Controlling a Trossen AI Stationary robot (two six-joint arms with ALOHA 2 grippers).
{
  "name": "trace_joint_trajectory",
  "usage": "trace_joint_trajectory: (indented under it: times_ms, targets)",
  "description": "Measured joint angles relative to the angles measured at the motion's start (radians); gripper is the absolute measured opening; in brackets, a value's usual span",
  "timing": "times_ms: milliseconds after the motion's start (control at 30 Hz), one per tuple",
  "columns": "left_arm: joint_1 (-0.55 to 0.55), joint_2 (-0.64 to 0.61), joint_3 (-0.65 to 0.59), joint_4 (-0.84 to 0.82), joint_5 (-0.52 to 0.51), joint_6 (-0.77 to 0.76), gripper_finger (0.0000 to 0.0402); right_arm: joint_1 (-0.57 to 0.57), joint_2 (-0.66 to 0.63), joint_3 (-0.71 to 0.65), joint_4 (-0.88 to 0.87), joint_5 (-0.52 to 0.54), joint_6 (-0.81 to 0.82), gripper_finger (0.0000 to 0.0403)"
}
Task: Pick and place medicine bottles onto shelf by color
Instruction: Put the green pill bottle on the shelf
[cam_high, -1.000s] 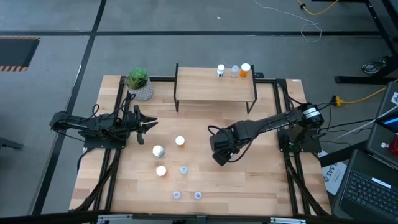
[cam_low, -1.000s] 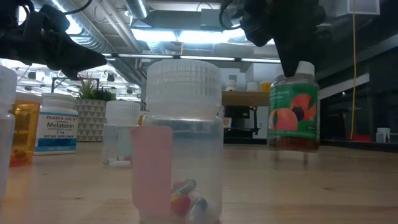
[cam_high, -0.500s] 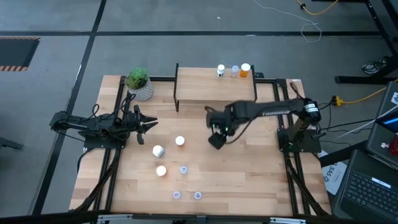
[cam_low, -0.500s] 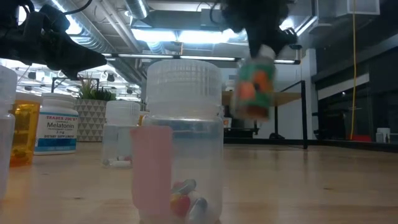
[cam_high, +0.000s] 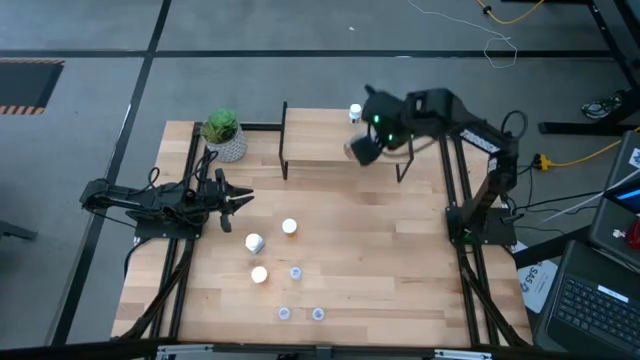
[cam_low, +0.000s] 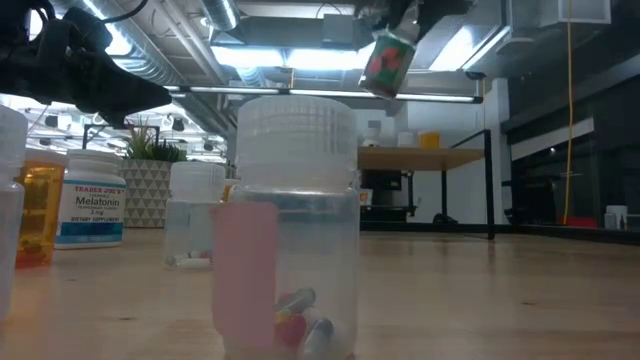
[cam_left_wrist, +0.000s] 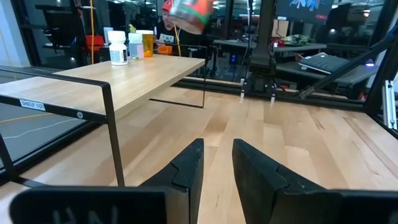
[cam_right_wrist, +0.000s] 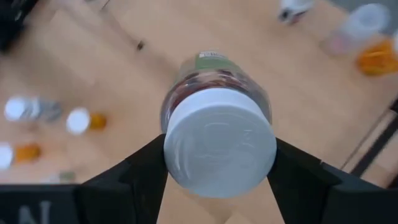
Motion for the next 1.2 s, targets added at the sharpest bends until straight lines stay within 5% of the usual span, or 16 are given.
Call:
trace_joint_trajectory:
  times_ms: [500,1200]
  targets:
    - [0.000,0.000,0.000,0.000,0.000,0.000,0.0080,-0.314,0.005,-0.108,0.000,-0.109,-0.030,0.0240]
    - [0.000,0.000,0.000,0.000,0.000,0.000,0.0080,-0.361,0.001,-0.176,0.000,-0.271,-0.057,0.0241]
